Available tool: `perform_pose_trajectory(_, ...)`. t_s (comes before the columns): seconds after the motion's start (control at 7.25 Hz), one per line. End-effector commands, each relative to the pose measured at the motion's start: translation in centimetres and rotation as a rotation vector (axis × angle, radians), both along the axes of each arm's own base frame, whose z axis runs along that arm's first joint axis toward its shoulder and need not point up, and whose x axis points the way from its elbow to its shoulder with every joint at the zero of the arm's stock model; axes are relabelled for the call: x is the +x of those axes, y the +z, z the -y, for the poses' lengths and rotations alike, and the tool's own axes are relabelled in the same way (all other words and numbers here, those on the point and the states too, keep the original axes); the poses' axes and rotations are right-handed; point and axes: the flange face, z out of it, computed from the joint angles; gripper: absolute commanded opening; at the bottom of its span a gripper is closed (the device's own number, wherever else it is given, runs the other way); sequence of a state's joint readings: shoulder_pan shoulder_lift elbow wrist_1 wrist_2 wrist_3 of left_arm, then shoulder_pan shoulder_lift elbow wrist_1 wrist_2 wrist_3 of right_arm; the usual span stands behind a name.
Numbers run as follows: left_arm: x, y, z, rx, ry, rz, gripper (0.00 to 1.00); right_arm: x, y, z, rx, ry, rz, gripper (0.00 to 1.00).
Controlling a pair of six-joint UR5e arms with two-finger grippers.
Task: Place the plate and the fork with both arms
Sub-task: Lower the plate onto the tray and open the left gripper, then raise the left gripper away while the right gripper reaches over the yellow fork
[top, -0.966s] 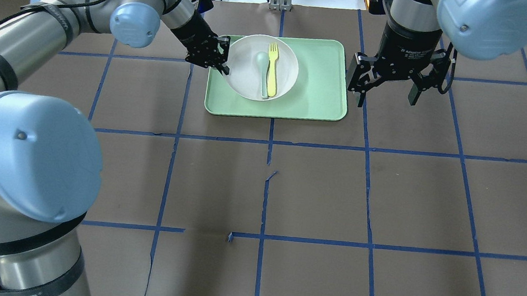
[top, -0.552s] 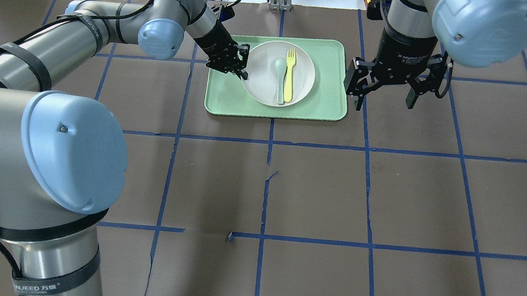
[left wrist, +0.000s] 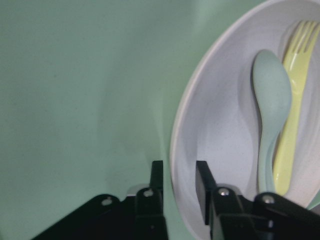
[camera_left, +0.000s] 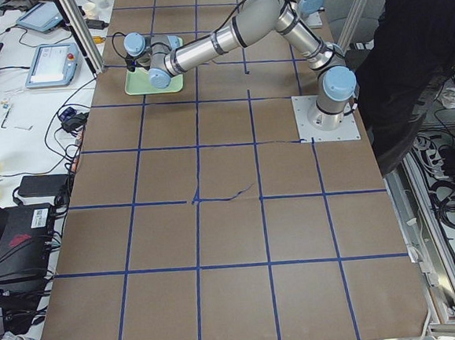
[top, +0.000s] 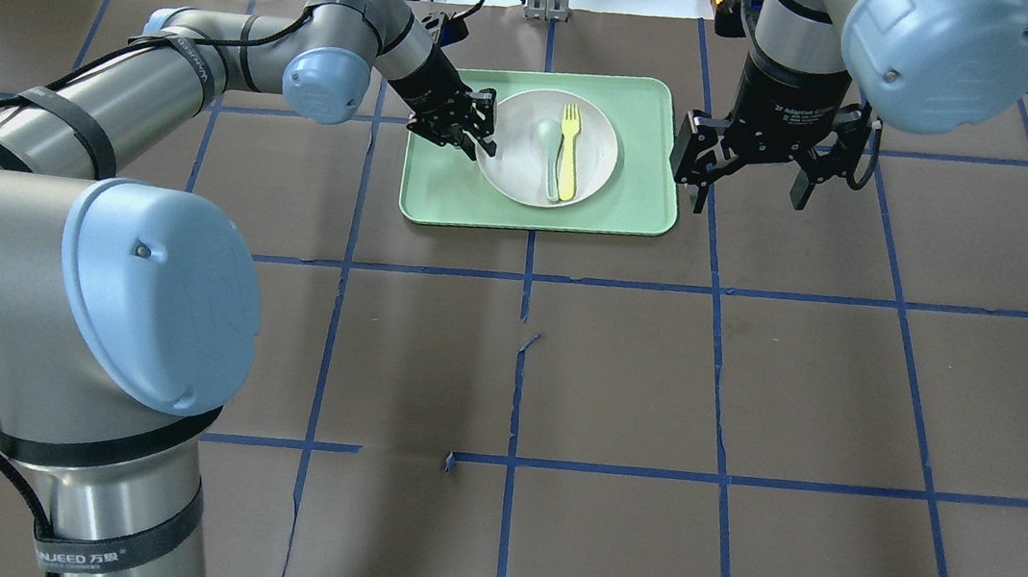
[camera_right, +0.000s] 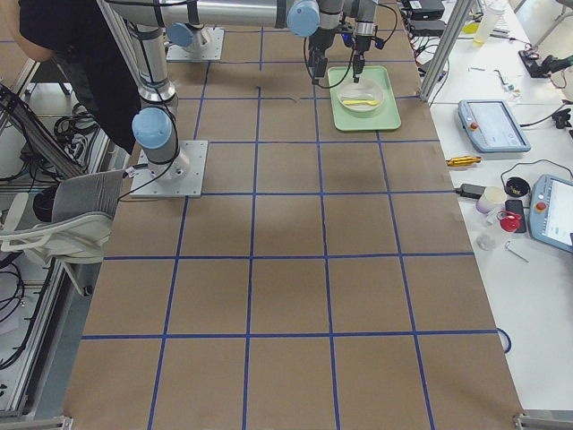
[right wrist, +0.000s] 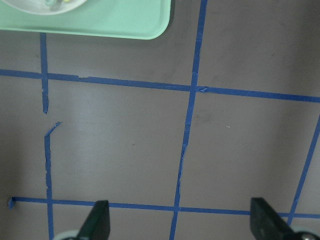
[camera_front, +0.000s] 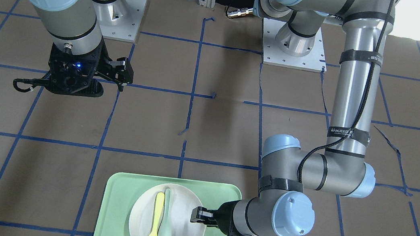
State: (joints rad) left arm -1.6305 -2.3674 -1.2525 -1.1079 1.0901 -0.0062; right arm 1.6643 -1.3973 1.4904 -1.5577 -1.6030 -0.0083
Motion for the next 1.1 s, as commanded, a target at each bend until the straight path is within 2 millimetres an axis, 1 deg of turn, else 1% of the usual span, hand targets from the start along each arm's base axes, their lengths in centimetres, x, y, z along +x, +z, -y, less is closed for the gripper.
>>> perform_pose_trajectory(0.0, 1.9, 6.0, -0.9, -0.062, 0.013, 0.098, 1.00, 0.3, -0.9, 3.4, -0.131, -0.010, 0.012, 1.00)
perform_pose_trajectory(0.14, 4.3, 8.6, -2.4, -0.016, 0.023, 0.220, 1.00, 0.8, -2.5, 5.6, -0.200, -0.036, 0.025, 1.00)
perform_pose_trajectory(0.28, 6.9, 10.8, -4.6, 0.037, -0.018, 0.305, 1.00, 1.2, -4.8, 7.5, -0.225, -0.042, 0.030, 0.98)
perform_pose_trajectory(0.41, 10.8, 12.8, -7.1, 0.079, -0.107, 0.403, 1.00, 2.2, -6.8, 9.4, -0.252, -0.034, 0.036, 0.85)
perform_pose_trajectory(0.55, 14.4, 14.2, -8.9, 0.100, -0.112, 0.403, 1.00, 4.4, -9.0, 10.6, -0.236, -0.027, 0.040, 0.66)
perform_pose_trajectory(0.69, 17.2, 14.6, -10.9, 0.138, -0.075, 0.398, 1.00, 6.6, -11.2, 13.0, -0.258, -0.054, 0.049, 0.64)
perform_pose_trajectory(0.83, 18.5, 14.3, -12.6, 0.154, -0.054, 0.391, 1.00, 9.1, -14.0, 14.4, -0.252, -0.066, 0.055, 0.65)
perform_pose_trajectory(0.97, 18.9, 14.1, -13.6, 0.161, -0.046, 0.386, 1.00, 10.3, -15.2, 15.4, -0.260, -0.061, 0.059, 0.63)
